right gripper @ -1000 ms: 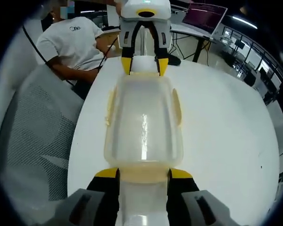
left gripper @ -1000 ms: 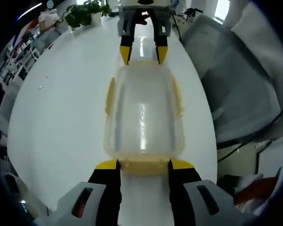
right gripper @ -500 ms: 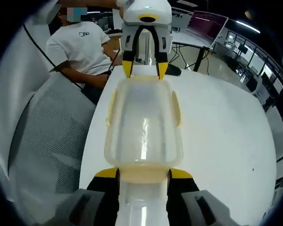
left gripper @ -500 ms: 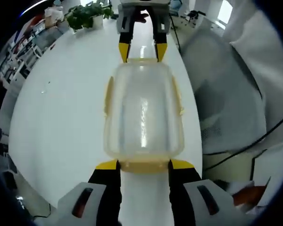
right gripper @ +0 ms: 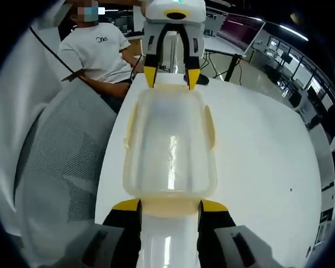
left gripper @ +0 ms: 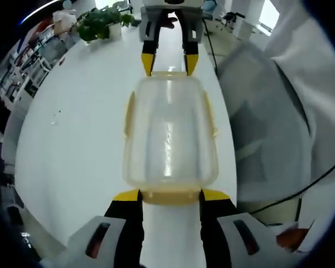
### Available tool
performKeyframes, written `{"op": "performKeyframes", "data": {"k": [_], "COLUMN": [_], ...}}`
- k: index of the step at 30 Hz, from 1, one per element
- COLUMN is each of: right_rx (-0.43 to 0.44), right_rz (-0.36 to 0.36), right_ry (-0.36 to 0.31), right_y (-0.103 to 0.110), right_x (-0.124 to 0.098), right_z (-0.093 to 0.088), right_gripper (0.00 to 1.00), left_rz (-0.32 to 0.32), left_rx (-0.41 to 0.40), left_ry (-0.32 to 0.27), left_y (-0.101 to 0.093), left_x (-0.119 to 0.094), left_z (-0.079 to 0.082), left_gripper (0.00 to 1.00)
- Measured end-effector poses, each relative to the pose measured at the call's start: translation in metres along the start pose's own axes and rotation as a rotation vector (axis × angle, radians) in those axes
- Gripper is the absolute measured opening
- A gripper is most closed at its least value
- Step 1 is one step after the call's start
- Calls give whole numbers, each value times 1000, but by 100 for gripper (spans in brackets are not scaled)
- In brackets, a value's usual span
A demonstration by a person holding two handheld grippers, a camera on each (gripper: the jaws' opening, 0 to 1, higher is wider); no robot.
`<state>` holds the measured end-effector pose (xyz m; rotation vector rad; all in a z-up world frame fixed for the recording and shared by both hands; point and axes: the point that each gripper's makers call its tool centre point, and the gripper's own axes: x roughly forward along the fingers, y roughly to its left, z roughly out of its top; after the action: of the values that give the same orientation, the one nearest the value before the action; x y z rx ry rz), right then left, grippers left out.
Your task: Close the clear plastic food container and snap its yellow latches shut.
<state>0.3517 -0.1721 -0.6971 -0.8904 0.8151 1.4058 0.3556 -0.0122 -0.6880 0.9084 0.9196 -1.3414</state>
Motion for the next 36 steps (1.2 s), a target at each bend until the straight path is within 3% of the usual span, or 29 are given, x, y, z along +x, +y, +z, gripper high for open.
{"op": "performKeyframes", "data": {"k": [36], "right_rx": [42], "right_rz": [-14], "right_ry": [37], "right_y": [3], "right_x": [-55], "right_z": [-114], "right_gripper": [37], "left_rz": [-13], "left_rx": [68], "left_ry": [15], "left_y": [7], "left_x": [55], "left_z": [113], "left_gripper": [37]}}
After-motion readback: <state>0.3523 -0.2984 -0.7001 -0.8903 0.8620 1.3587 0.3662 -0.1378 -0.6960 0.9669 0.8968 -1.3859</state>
